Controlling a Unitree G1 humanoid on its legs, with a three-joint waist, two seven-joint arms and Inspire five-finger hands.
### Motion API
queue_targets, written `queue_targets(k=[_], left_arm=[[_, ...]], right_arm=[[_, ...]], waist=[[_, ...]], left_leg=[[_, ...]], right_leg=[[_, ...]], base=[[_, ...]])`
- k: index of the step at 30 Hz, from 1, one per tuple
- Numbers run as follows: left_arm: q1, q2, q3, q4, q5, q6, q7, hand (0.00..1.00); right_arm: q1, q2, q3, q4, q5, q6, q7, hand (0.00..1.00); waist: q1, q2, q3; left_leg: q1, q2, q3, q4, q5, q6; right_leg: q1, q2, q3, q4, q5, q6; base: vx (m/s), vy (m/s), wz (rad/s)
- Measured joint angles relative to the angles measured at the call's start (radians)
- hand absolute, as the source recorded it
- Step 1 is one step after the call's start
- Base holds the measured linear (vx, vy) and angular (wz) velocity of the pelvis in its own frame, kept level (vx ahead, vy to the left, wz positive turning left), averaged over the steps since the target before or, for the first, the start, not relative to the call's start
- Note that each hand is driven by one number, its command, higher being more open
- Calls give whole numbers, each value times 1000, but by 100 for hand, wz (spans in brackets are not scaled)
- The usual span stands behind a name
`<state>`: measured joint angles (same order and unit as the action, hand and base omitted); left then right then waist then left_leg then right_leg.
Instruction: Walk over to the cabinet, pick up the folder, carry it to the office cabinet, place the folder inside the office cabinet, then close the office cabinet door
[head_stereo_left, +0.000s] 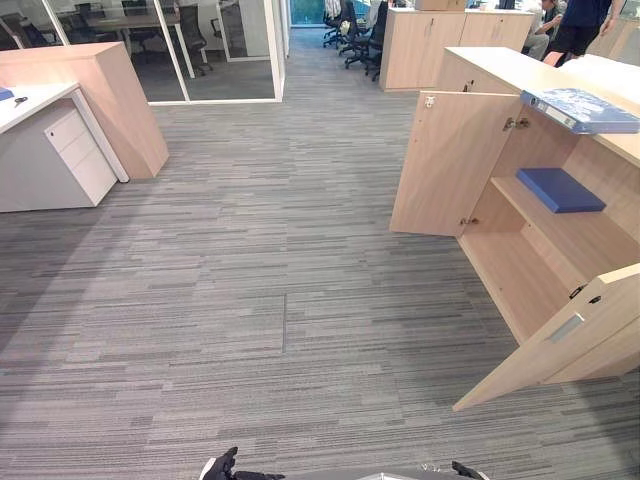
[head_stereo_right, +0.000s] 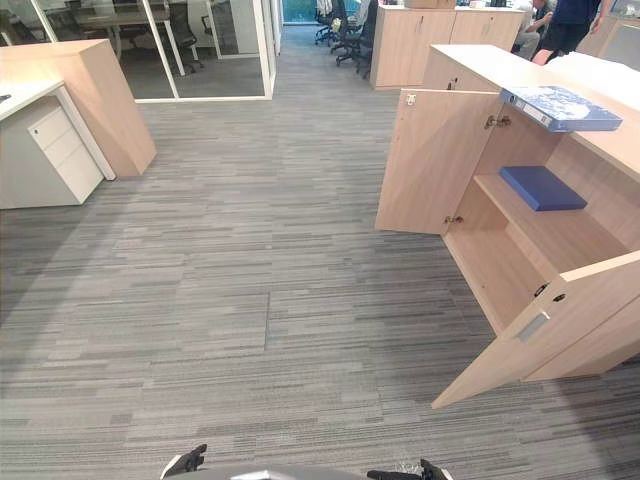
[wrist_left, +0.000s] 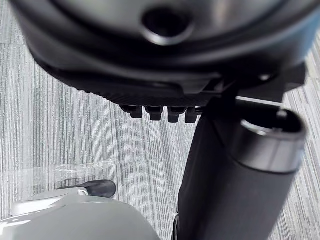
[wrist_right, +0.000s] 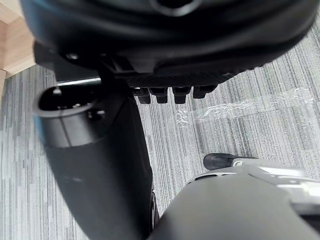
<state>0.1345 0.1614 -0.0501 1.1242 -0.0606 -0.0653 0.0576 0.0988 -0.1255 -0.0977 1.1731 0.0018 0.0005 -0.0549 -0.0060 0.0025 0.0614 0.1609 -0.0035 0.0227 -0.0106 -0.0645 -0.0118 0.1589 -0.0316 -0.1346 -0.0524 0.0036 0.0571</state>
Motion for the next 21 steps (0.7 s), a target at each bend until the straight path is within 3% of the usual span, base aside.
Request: queue_targets(k=[21], left_arm=[[9,0,6,2,-24,0,-6,100]], right_arm=[[1,0,-3,1,5,-2,0,100]], waist=[[0,-1,21]], left_leg=[[36,-1,5,-49,18,5]], right_leg=[[16,1,-2,-11,-1,9]], base=[[-5,-2,0]])
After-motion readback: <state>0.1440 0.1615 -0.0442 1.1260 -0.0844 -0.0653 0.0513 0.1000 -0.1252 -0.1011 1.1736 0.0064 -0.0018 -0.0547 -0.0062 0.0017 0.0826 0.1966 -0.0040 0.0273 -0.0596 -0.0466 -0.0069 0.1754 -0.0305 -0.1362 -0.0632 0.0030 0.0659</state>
